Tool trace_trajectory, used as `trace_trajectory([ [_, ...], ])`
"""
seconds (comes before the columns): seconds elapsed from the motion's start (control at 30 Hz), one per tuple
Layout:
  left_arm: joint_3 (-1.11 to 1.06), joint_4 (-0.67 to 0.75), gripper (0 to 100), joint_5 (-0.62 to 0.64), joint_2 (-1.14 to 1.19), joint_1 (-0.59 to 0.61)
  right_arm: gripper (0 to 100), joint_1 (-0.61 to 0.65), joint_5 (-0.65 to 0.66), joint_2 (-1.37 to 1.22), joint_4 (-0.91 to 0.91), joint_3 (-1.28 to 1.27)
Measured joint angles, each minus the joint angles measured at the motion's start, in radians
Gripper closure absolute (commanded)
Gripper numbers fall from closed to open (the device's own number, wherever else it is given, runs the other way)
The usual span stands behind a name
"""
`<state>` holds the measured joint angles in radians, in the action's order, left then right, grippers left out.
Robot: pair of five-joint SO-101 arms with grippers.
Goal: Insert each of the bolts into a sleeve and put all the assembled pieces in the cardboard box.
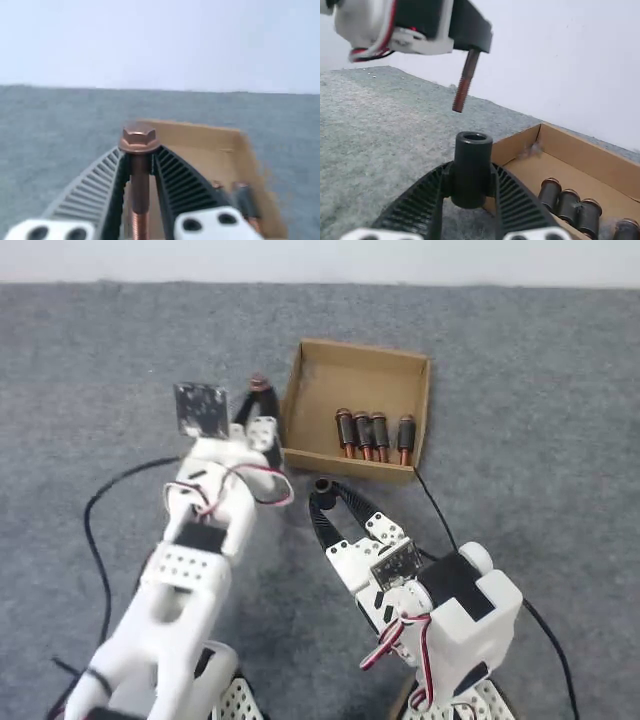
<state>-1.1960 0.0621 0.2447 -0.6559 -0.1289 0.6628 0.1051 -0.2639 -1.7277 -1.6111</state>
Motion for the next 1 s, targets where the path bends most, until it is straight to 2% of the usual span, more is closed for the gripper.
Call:
trace_trajectory([
  [0.13,-0.066,0.000,99,0.000,-0.138,-0.086,99.1,0.000,0.000,0.000,0.000,0.000],
  [0.37,-0.175,-0.003,99,0.000,-0.342,-0.167,99.1,0.000,0.000,0.000,0.000,0.000],
  [0.57,-0.186,-0.144,99,-0.003,-0.476,-0.293,99.1,0.000,0.000,0.000,0.000,0.000],
  [0.77,-0.213,-0.249,99,-0.009,-0.614,-0.316,99.1,0.000,0.000,0.000,0.000,0.000],
  [1.0,-0.310,-0.250,99,-0.009,-0.727,-0.313,99.1,0.000,0.000,0.003,0.000,-0.002],
])
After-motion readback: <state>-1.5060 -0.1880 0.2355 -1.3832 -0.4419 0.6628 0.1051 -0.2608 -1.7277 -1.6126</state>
